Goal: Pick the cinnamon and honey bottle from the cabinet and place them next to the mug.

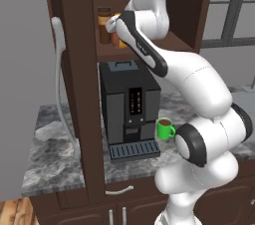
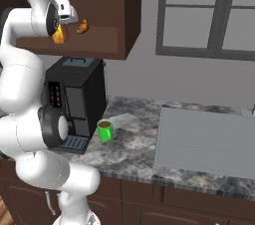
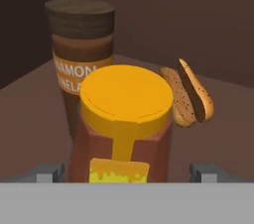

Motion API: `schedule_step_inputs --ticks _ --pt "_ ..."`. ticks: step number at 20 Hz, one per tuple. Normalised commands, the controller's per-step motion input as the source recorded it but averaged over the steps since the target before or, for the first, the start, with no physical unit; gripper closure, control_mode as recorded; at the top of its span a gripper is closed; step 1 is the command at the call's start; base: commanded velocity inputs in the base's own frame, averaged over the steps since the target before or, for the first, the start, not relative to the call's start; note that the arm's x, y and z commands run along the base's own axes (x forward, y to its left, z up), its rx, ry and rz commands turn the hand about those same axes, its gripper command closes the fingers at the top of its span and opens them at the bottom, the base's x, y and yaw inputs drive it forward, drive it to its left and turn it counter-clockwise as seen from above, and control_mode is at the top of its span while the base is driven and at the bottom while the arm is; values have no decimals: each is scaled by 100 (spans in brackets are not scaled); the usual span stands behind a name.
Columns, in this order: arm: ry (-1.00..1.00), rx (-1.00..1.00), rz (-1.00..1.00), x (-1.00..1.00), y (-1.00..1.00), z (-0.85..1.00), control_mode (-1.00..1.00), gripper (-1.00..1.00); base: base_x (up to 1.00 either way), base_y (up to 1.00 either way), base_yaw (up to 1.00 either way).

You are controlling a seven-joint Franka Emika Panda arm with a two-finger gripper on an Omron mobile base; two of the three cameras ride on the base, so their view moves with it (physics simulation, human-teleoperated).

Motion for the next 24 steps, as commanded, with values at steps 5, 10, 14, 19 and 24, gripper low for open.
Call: schedule_step_inputs --ticks 5,10,14,19,24 --pt "3 0 0 1 9 0 -100 -100 0 0 0" --pt "0 0 0 11 2 -10 -100 -100 0 0 0" --pt "0 0 0 12 0 -10 -100 -100 0 0 0" --pt "0 0 0 3 0 -2 -100 -100 0 0 0" --pt "0 0 0 0 0 0 -100 100 0 0 0"
